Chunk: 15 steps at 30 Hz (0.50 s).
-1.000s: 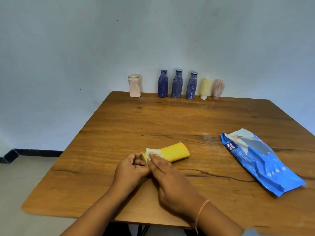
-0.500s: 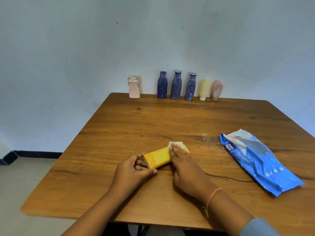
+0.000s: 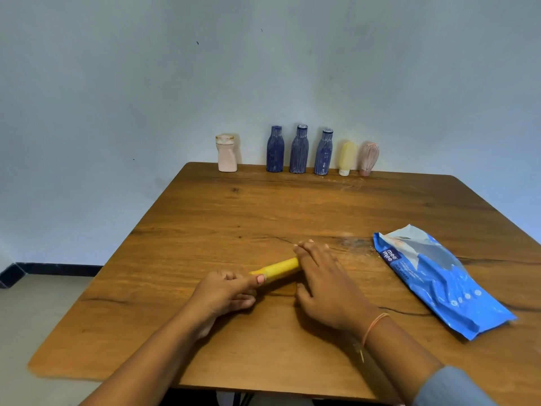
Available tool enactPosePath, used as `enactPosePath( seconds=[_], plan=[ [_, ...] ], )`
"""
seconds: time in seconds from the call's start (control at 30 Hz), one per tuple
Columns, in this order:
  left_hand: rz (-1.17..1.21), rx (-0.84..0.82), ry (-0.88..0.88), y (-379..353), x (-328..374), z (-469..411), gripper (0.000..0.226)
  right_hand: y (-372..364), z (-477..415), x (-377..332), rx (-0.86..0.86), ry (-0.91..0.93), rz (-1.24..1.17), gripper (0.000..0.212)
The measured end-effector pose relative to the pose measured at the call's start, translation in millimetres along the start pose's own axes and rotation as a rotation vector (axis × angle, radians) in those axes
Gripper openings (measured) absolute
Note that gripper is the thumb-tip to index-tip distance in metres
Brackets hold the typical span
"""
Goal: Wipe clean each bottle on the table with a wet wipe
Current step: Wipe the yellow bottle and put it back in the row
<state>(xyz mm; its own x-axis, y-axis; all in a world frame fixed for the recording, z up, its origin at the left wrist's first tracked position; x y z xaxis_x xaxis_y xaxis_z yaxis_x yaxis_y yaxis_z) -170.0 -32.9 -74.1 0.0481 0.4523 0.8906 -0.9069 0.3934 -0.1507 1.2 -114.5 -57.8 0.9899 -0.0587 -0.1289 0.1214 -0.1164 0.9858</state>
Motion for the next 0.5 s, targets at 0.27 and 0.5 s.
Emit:
enactPosePath(
  seconds=[0.27,0.5],
  plan=[
    [0.005,-0.058,0.123,-6,0,8,0.040,-2,8,-43,0.029,0.211,0.007,0.074],
    [-0.363,0.140,-0.182,2,-1,3,0.036,-18,8,-11,-0.043,0.068,0.104,0.078]
  ],
)
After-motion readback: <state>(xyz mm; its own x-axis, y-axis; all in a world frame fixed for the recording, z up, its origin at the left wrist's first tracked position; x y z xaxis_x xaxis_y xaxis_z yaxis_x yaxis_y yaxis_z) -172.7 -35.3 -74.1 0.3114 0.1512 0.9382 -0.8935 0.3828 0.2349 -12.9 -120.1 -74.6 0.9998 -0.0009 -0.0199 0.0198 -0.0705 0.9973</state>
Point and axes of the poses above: each hand's wrist, its own z-axis away from the middle knuckle, its own y-axis out of the back of the hand, x = y × z, the point moved 3 cm from there along -z, towards the middle knuckle, and after that the axes turned 9 degrees about z, right-handed, at the moved point
